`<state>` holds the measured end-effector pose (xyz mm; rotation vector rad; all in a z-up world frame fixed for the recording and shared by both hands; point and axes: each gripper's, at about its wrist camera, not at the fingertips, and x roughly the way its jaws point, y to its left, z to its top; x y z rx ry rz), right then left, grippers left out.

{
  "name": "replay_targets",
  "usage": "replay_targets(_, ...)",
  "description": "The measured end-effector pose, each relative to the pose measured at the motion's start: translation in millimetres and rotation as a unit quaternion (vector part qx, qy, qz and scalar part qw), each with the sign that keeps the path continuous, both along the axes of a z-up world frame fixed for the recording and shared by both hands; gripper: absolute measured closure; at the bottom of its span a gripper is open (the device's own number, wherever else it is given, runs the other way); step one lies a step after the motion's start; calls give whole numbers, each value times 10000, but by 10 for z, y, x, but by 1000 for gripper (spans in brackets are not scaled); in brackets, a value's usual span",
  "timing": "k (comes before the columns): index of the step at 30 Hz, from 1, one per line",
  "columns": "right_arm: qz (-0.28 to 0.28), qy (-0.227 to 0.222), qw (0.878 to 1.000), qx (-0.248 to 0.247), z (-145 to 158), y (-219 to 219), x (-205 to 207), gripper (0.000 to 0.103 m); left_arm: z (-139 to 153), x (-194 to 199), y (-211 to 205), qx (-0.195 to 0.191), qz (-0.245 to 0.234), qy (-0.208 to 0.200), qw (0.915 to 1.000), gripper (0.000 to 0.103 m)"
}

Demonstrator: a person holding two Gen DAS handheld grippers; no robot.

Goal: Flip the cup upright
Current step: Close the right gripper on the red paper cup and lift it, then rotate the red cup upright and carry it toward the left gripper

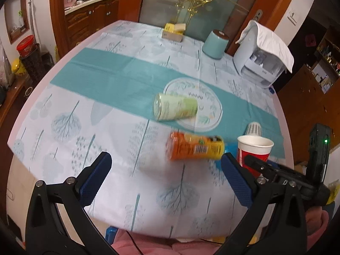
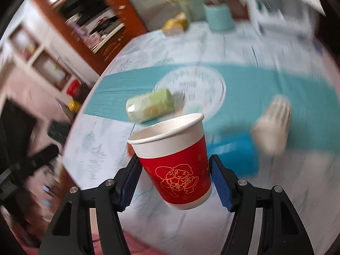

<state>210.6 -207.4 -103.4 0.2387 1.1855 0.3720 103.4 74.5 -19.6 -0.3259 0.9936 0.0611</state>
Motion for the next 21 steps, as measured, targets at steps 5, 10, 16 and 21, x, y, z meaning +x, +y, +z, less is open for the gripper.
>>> replay_targets(5,-546,794,9934,624,-295,-165,-410,37,-163,-212,-68,111,-102,286,9995,1)
replay_targets(10,-987,1544,9793,857,-675,-250,-740,37,-334,-254,-116,129,-202,658,9975,1)
replay_targets(16,-1383,2261,9558,1276,-1007,-271,-985,37,-448,-169,-174,167,-316,917,9951,1)
replay_targets(21,-1536,2615,9428,1383,-1170,-239,-1124,37,-520,-48,-191,171,-375,1129,9928,1)
